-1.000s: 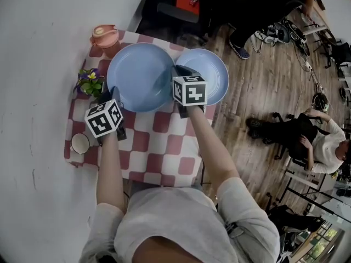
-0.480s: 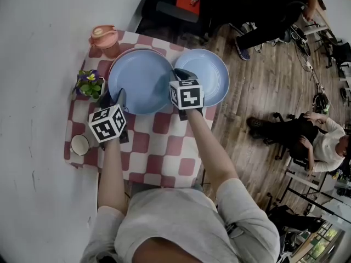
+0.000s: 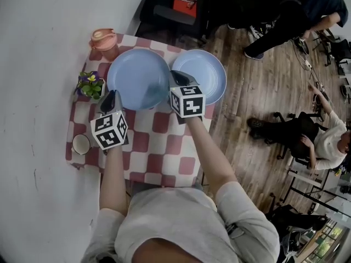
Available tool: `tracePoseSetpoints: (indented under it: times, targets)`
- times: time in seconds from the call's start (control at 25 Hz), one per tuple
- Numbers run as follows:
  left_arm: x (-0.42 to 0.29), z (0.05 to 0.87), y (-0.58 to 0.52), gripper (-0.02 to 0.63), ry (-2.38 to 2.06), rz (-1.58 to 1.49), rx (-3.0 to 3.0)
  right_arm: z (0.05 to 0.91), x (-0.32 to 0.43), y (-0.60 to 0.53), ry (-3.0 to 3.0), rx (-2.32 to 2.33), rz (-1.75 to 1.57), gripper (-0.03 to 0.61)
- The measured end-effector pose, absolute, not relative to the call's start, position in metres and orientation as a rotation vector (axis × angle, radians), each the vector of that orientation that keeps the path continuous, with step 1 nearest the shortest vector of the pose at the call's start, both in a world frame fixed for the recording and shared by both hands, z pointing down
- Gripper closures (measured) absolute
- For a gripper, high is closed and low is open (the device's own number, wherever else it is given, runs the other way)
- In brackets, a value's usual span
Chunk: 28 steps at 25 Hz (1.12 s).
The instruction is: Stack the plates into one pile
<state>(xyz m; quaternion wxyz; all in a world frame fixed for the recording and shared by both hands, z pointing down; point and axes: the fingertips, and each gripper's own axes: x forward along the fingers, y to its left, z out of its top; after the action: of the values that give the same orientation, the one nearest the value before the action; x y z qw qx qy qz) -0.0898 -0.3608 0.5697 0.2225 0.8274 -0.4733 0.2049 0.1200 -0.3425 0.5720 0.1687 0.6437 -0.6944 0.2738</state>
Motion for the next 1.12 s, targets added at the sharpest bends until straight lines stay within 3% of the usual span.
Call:
tracePoseSetpoints:
  times: [0.08,1.12]
  targets:
    - [-0.081,0.555,-0.36,0.609,-1.283,0.527,2.35,0.56,0.121,-0.337,-1.999,1.868,0.766,0.578]
    - [0.074,0.357,-0.289,0.609,-0.595,-0.077,2.998,0.387,0.214,-0.186,-1.92,2.481,0.243,0.579]
